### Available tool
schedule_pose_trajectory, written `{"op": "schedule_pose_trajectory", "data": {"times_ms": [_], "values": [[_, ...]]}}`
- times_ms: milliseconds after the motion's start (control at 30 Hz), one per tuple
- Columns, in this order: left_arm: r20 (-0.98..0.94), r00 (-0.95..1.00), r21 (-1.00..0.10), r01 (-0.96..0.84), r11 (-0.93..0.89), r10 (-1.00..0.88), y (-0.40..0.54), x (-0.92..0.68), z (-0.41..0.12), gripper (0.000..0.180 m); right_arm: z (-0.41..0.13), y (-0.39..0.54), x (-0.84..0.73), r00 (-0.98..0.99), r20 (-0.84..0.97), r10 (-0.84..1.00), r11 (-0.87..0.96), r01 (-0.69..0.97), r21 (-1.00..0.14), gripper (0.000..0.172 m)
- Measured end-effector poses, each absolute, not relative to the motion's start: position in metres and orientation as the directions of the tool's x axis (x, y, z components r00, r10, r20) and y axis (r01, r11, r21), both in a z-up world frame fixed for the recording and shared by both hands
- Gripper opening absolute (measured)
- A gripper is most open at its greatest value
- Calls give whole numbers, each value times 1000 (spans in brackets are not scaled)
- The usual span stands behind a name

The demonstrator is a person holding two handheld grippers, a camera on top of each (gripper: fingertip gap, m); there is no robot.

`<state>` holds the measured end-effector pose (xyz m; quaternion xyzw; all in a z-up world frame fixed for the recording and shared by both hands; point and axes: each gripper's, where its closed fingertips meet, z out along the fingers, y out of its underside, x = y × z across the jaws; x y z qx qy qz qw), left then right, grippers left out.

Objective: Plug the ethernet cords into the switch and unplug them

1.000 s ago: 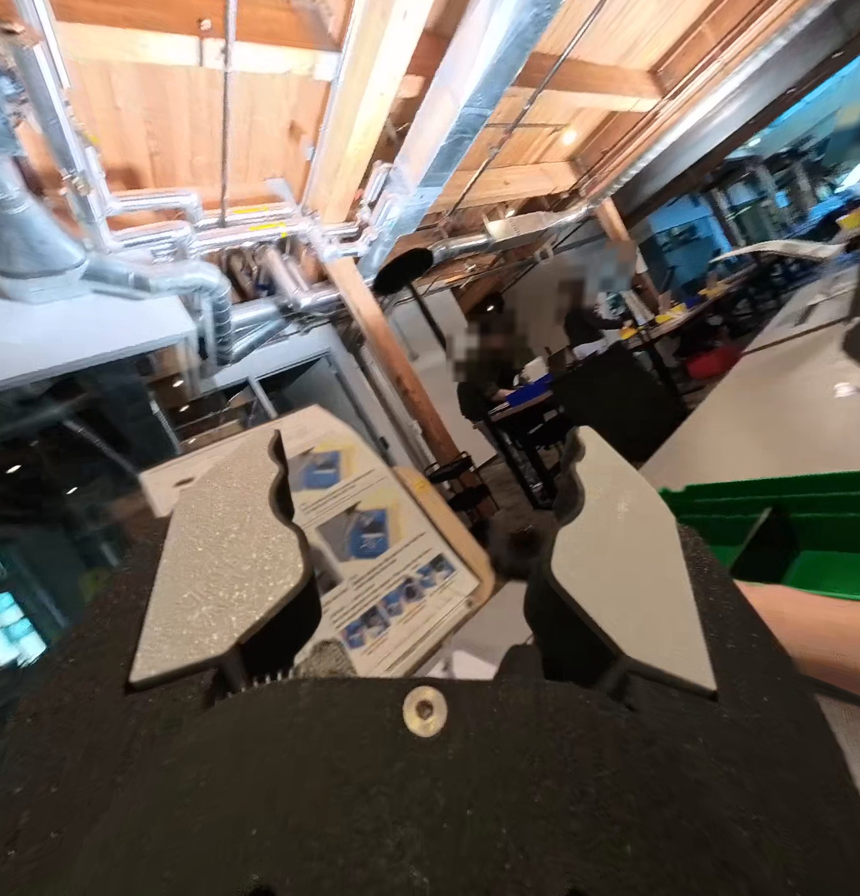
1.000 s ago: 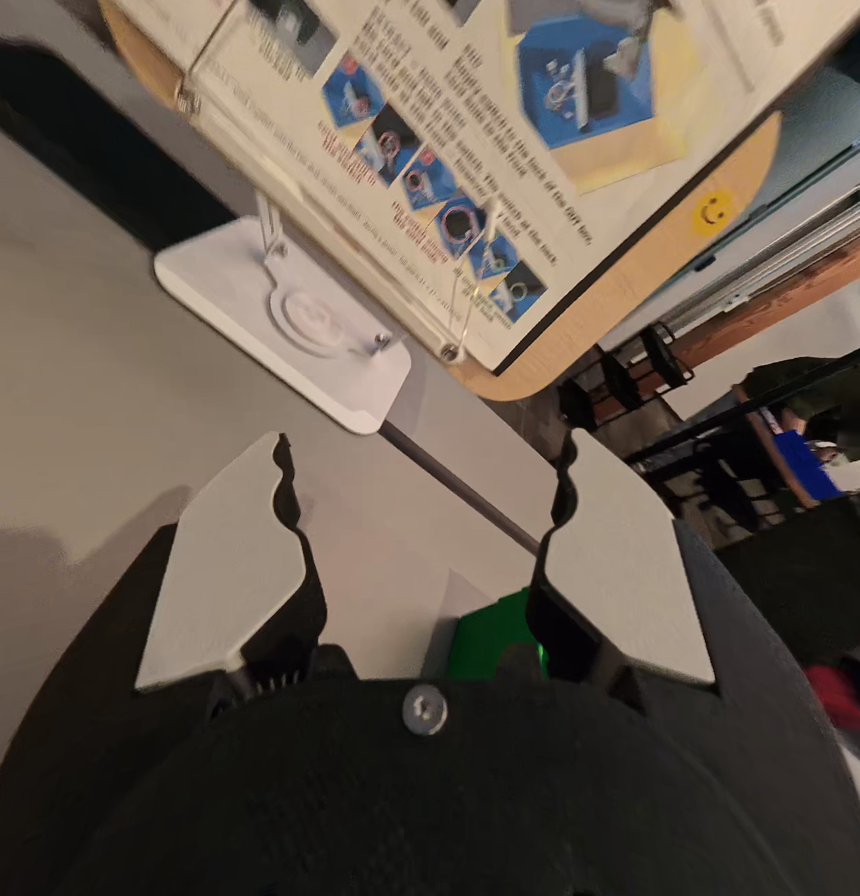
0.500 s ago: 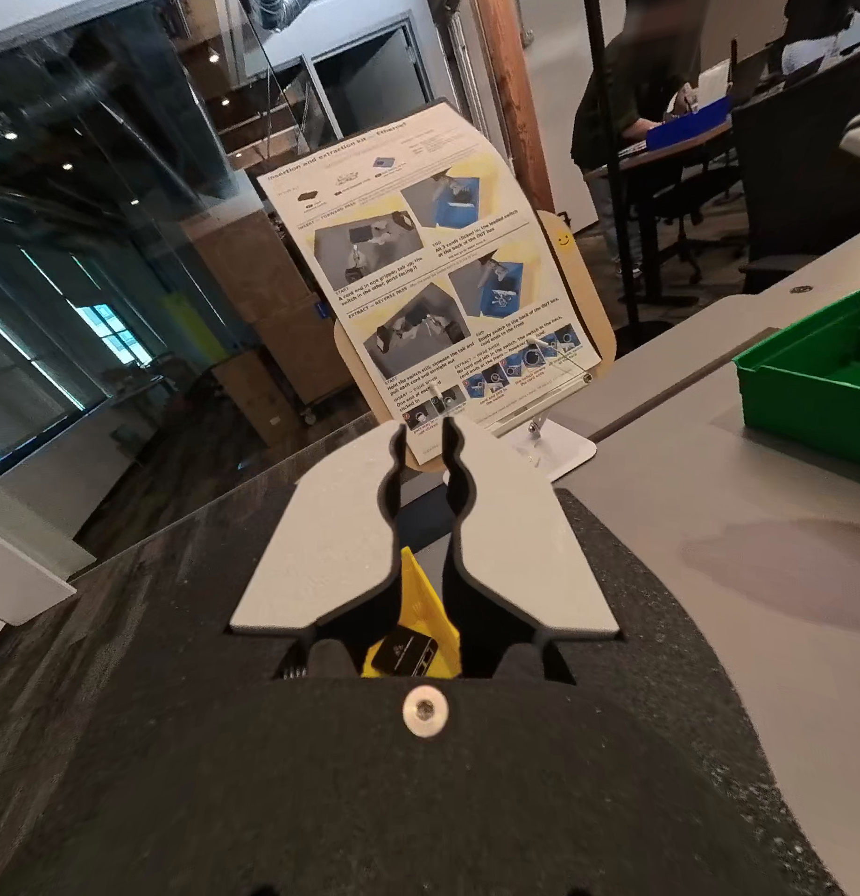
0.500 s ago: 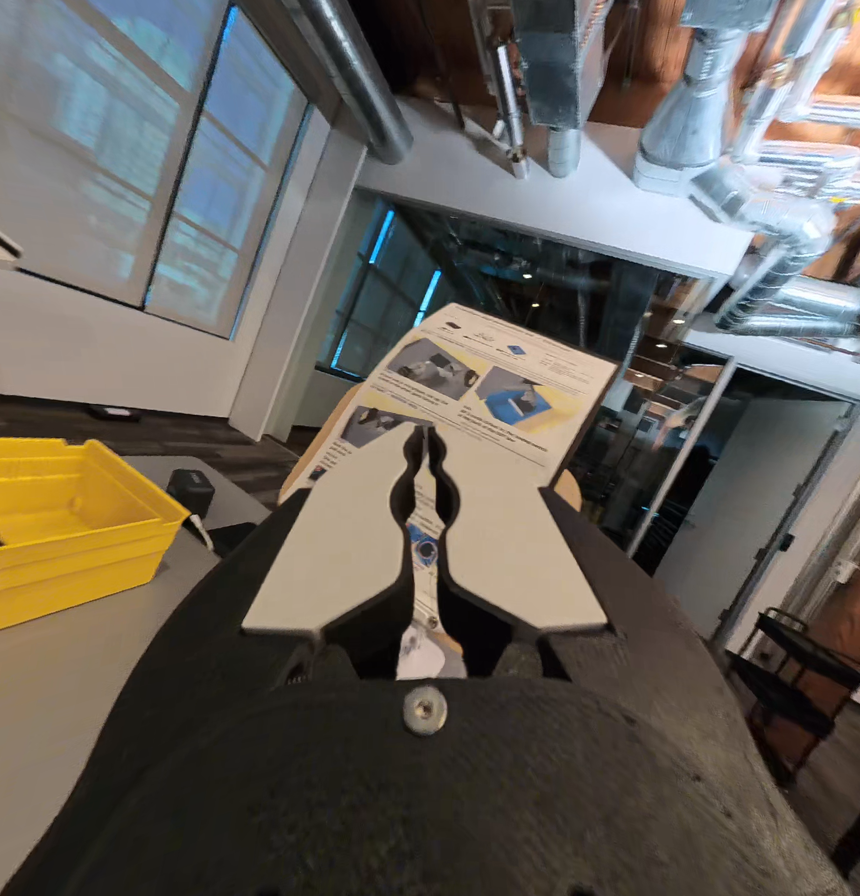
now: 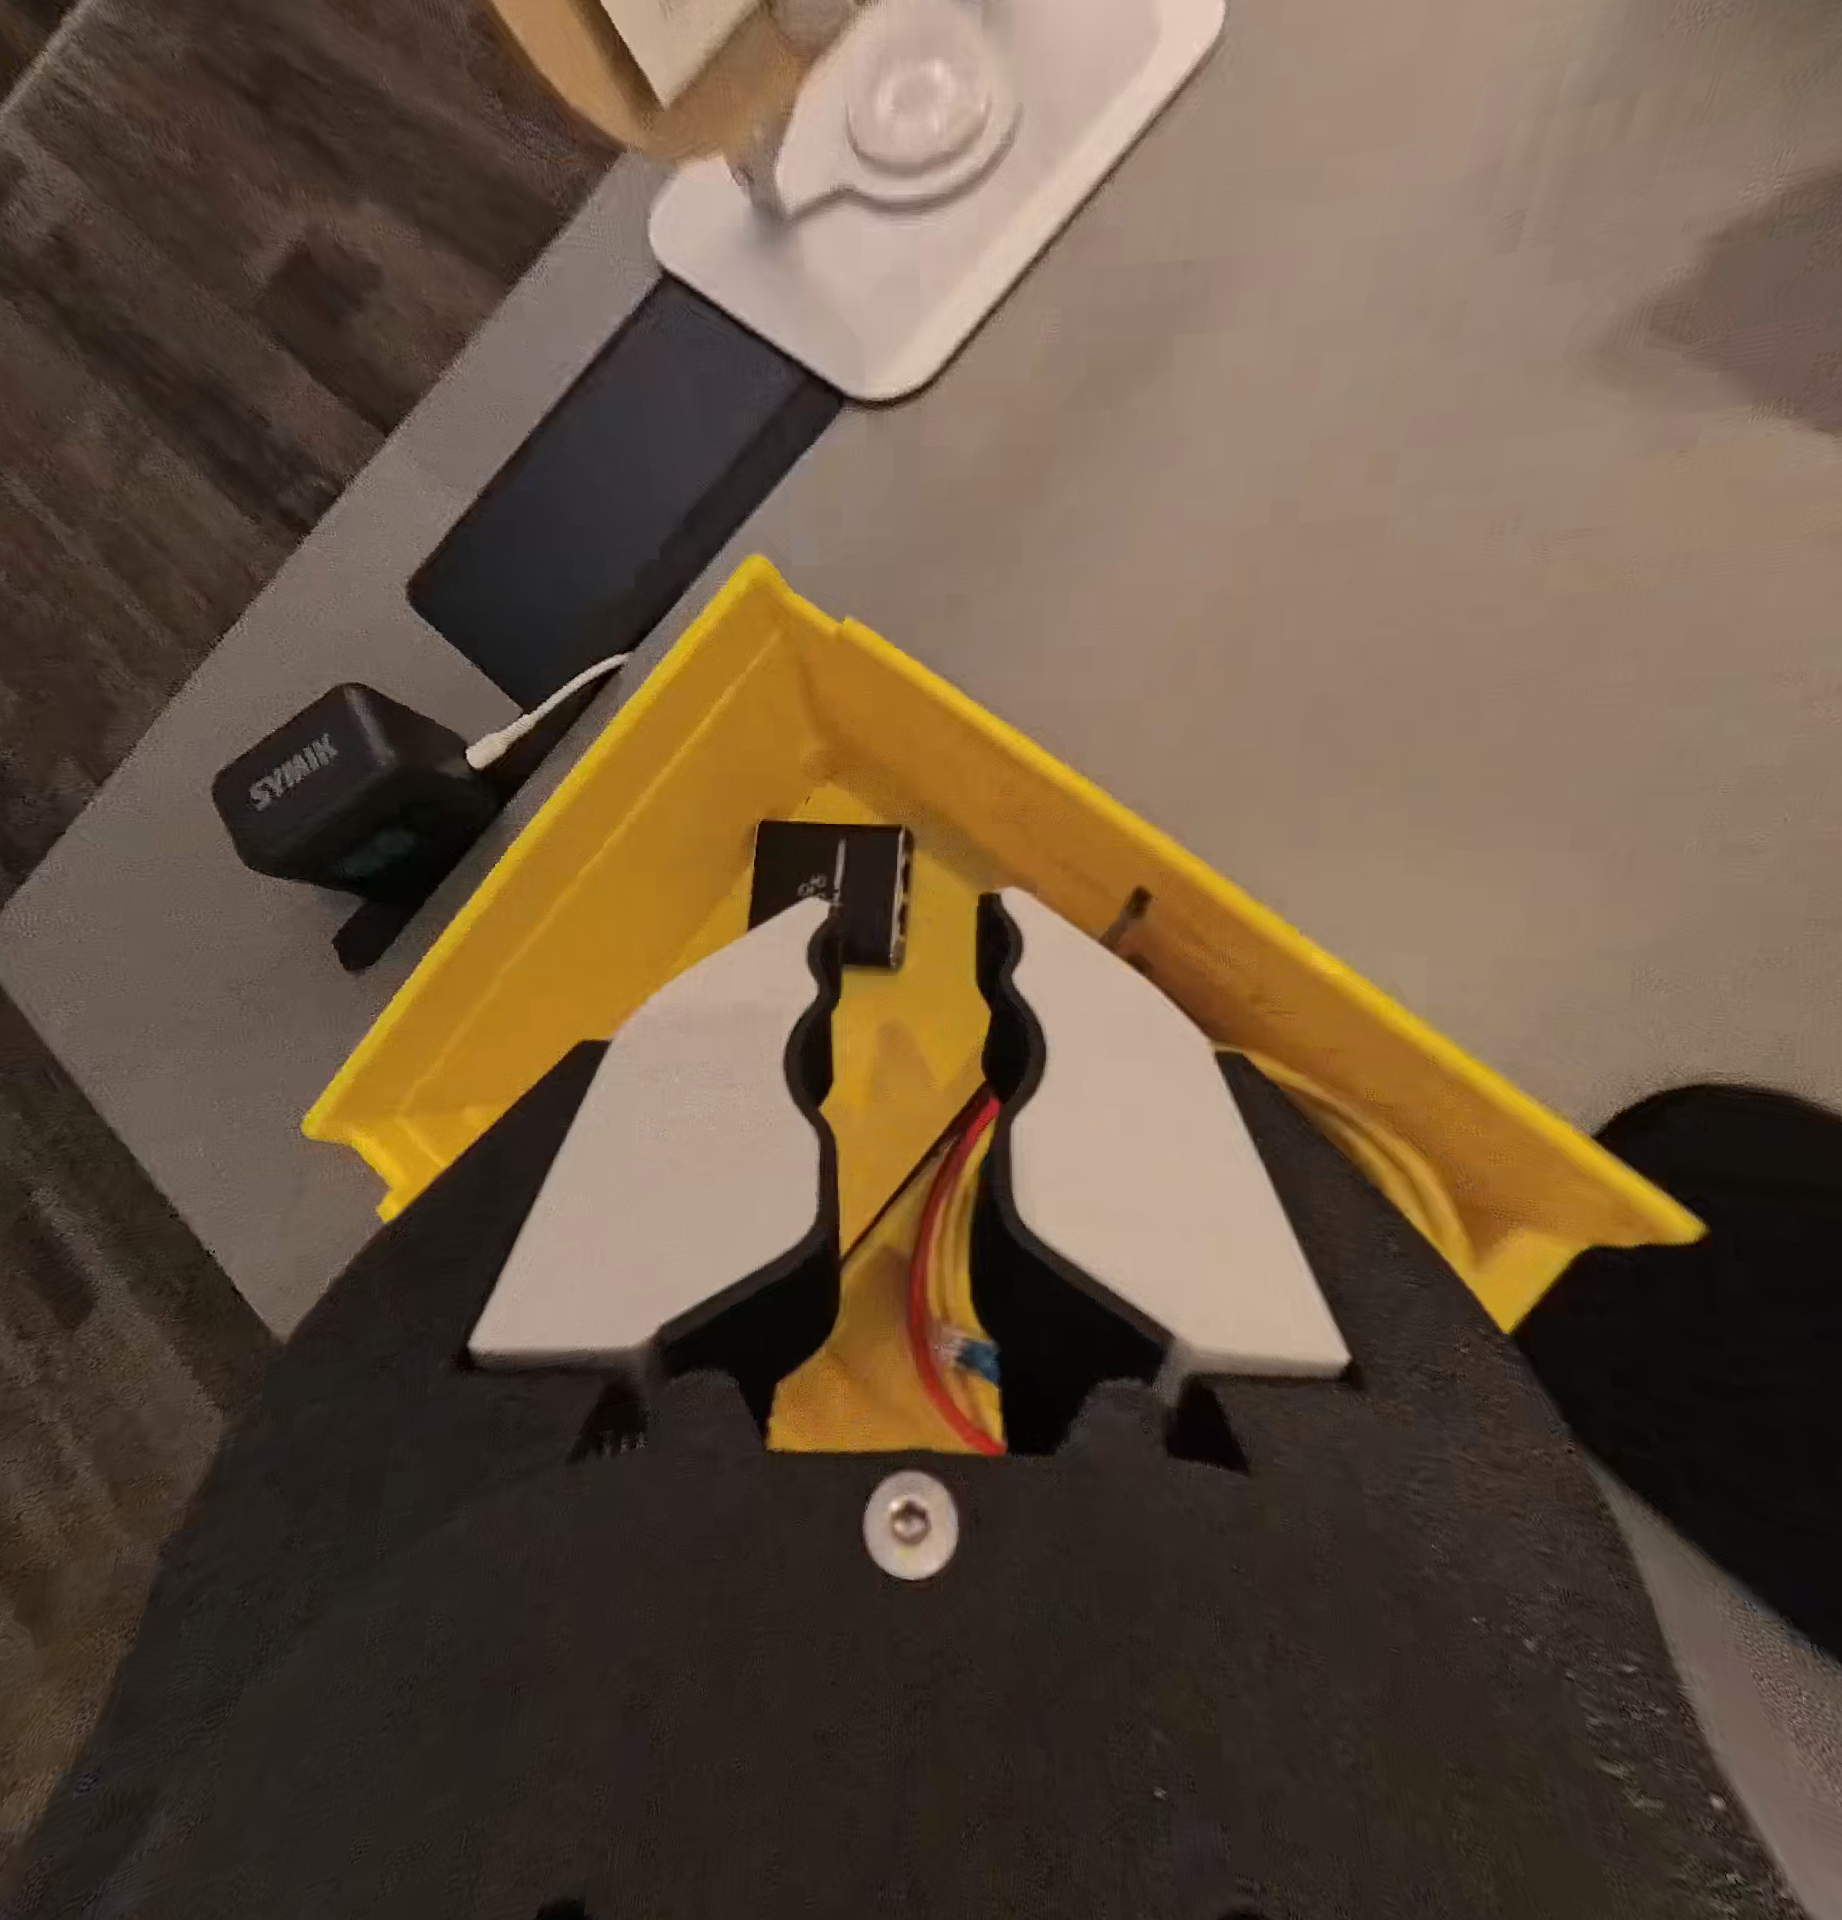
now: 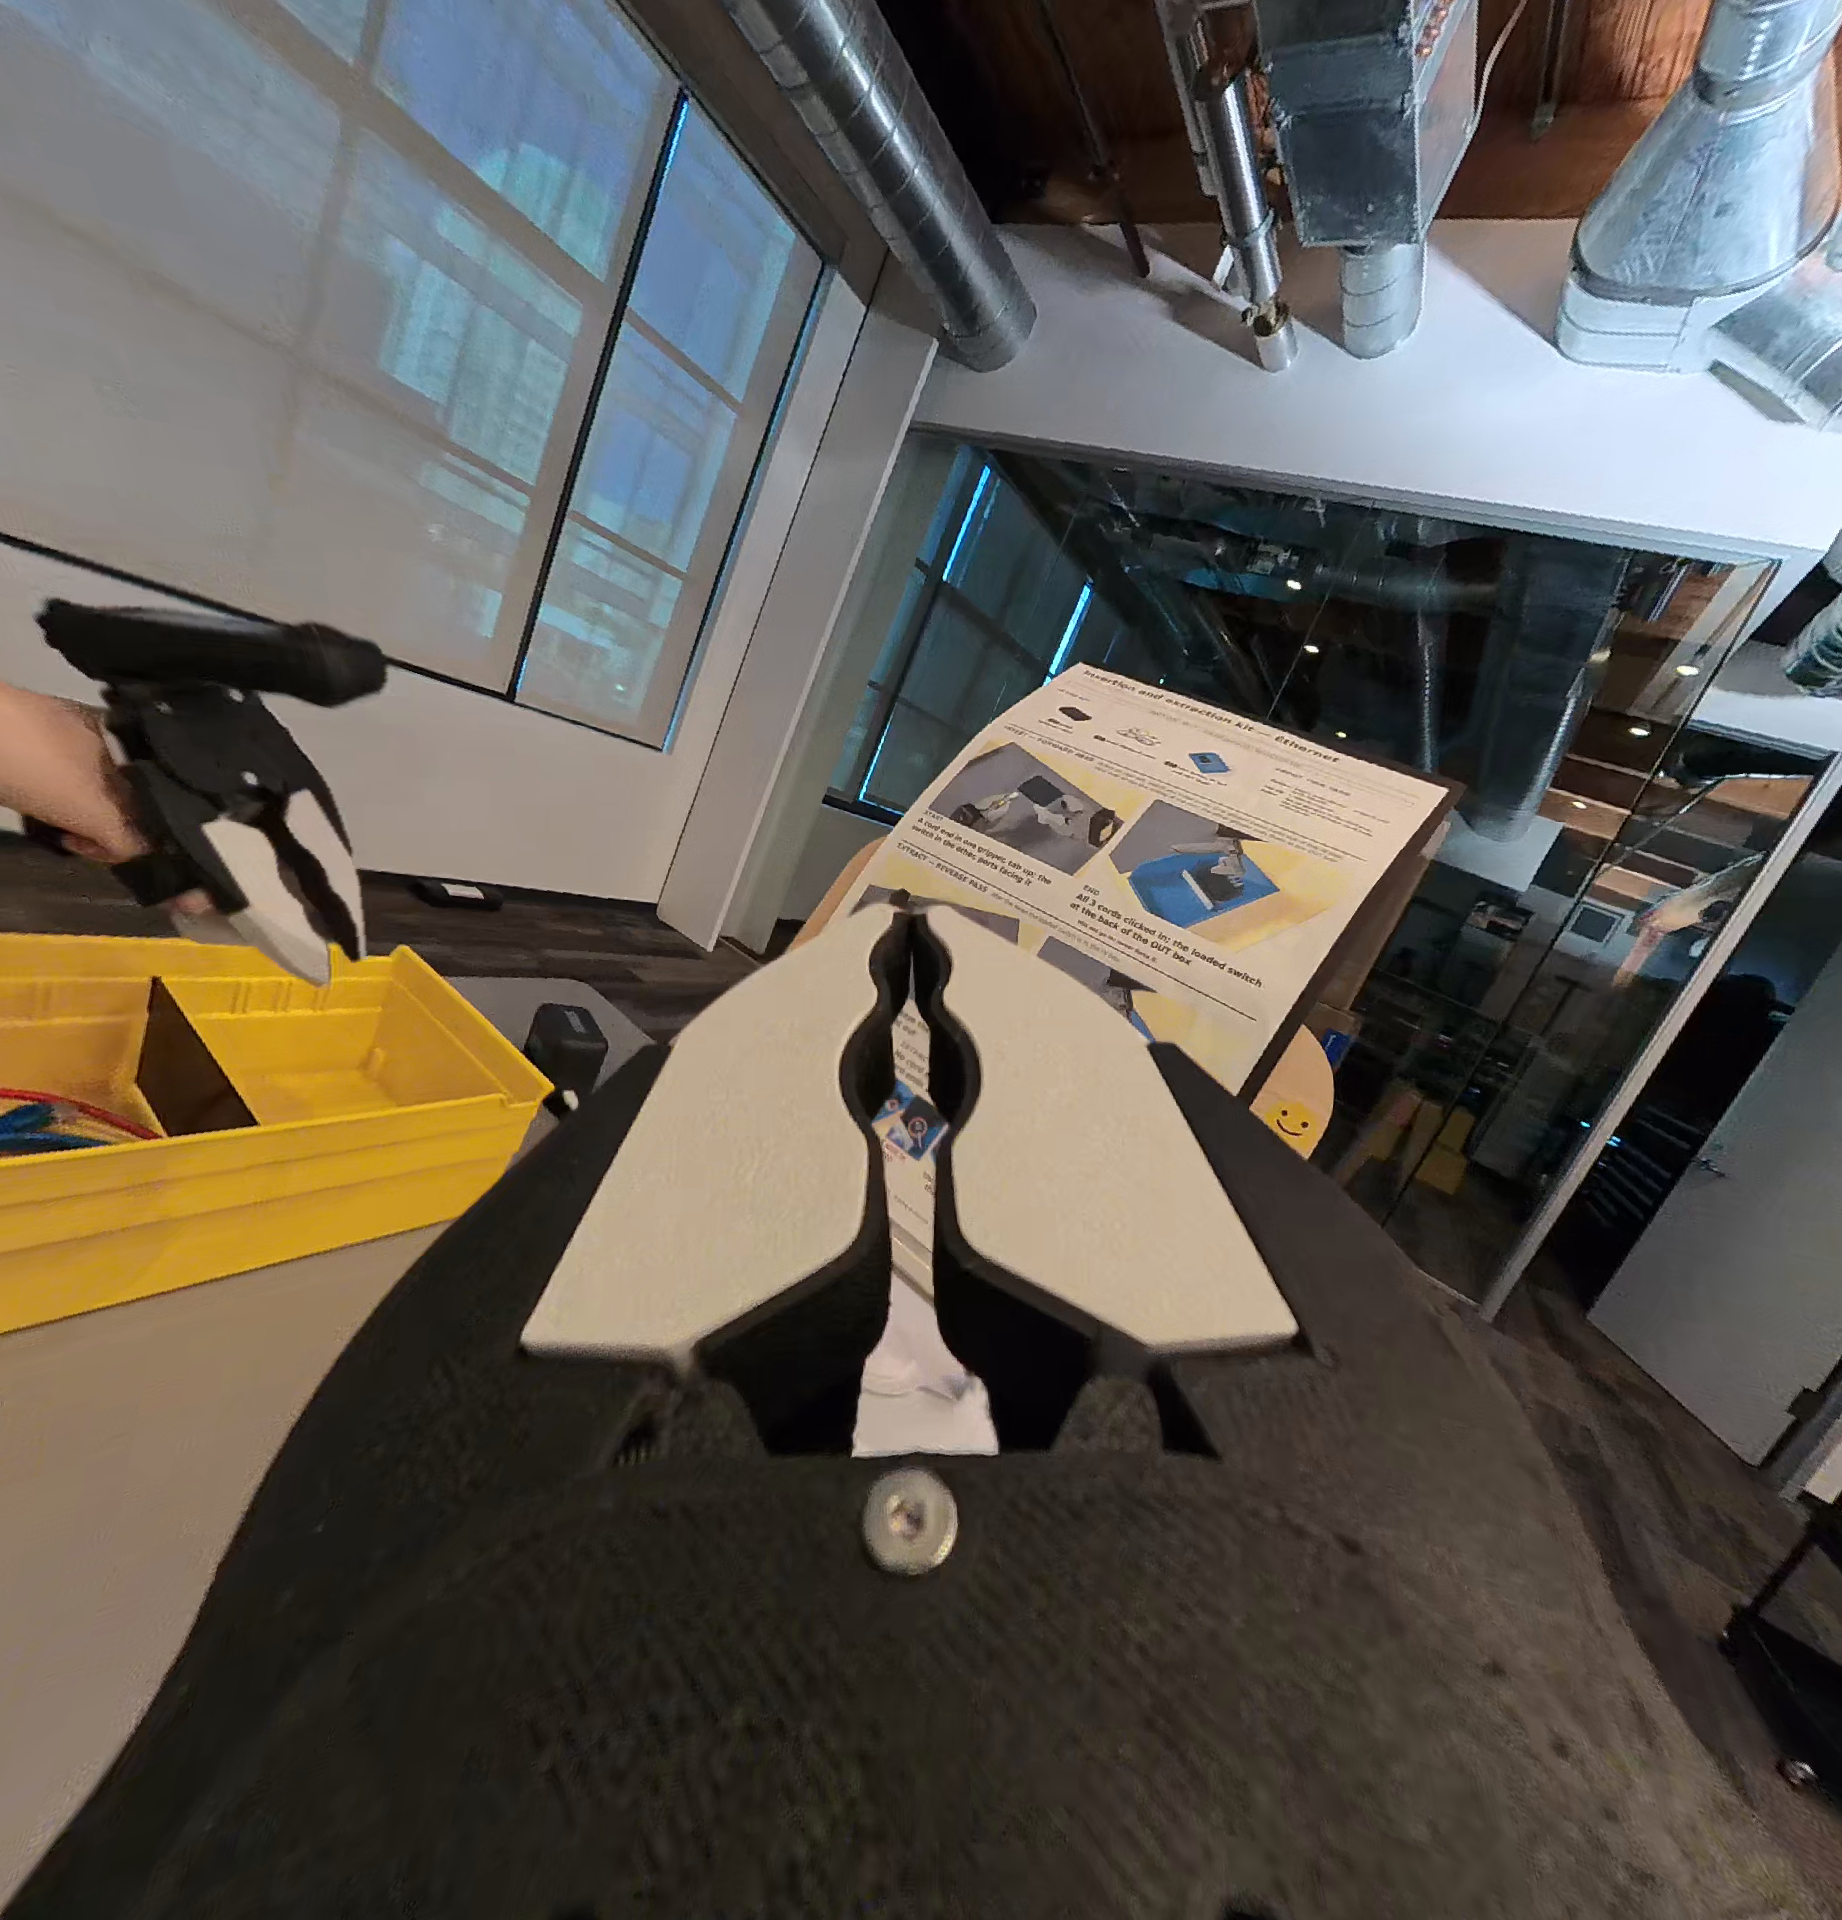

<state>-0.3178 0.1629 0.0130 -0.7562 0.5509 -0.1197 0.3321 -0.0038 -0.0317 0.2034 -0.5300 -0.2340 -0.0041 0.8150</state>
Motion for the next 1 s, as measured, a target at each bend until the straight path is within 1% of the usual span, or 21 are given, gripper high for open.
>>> {"op": "schedule_pose_trajectory", "data": {"times_ms": [33, 67, 100, 133, 167, 200, 267, 300, 400, 433, 533, 600, 667, 833, 900, 1000], "values": [[-213, 293, -582, -804, -120, -932, 170, -319, -2, 34, 202, -31, -2, 889, 390, 239, 432, 262, -863, 1], [-252, 206, -527, -849, -44, -946, 175, -321, -16, 38, 201, -30, -1, 888, 394, 238, 430, 267, -862, 1], [-319, 135, -459, -888, 28, -938, 185, -326, -28, 38, 200, -29, -1, 886, 396, 241, 429, 269, -862, 1], [-371, 87, -394, -916, 72, -925, 197, -332, -38, 41, 198, -27, 1, 887, 394, 241, 423, 269, -865, 1], [-369, 79, -359, -931, 63, -926, 205, -334, -48, 52, 196, -24, 3, 889, 393, 236, 413, 275, -869, 1], [-324, 112, -349, -937, 9, -939, 212, -333, -57, 59, 193, -21, 5, 889, 400, 223, 401, 291, -869, 1], [-218, 135, -336, -940, -56, -967, 216, -325, -74, 63, 188, -13, 11, 888, 424, 177, 377, 337, -863, 1], [-215, 124, -338, -940, -45, -969, 220, -321, -80, 62, 185, -10, 13, 886, 435, 163, 364, 355, -861, 1], [-250, 21, -325, -944, 64, -968, 226, -314, -97, 55, 178, -1, 21, 888, 438, 141, 336, 374, -865, 2], [-248, 0, -313, -946, 80, -969, 227, -314, -103, 59, 177, 1, 22, 889, 436, 141, 329, 374, -867, 2], [-168, 30, -242, -970, 12, -985, 231, -321, -123, 90, 173, 5, 28, 889, 440, 127, 310, 386, -869, 2], [-118, 44, -204, -979, -19, -992, 231, -324, -132, 89, 171, 8, 31, 885, 452, 112, 300, 403, -865, 2], [-126, 20, -200, -980, 6, -992, 233, -323, -137, 82, 169, 9, 32, 883, 455, 110, 293, 409, -864, 2], [-136, -4, -178, -984, 28, -991, 235, -324, -147, 74, 167, 11, 31, 879, 465, 110, 287, 420, -861, 2], [-128, -8, -186, -982, 32, -992, 234, -323, -147, 70, 167, 11, 30, 872, 477, 112, 292, 430, -854, 2], [-132, -26, -181, -982, 50, -991, 233, -324, -147, 69, 167, 10, 28, 867, 486, 115, 296, 437, -849, 2]]}}
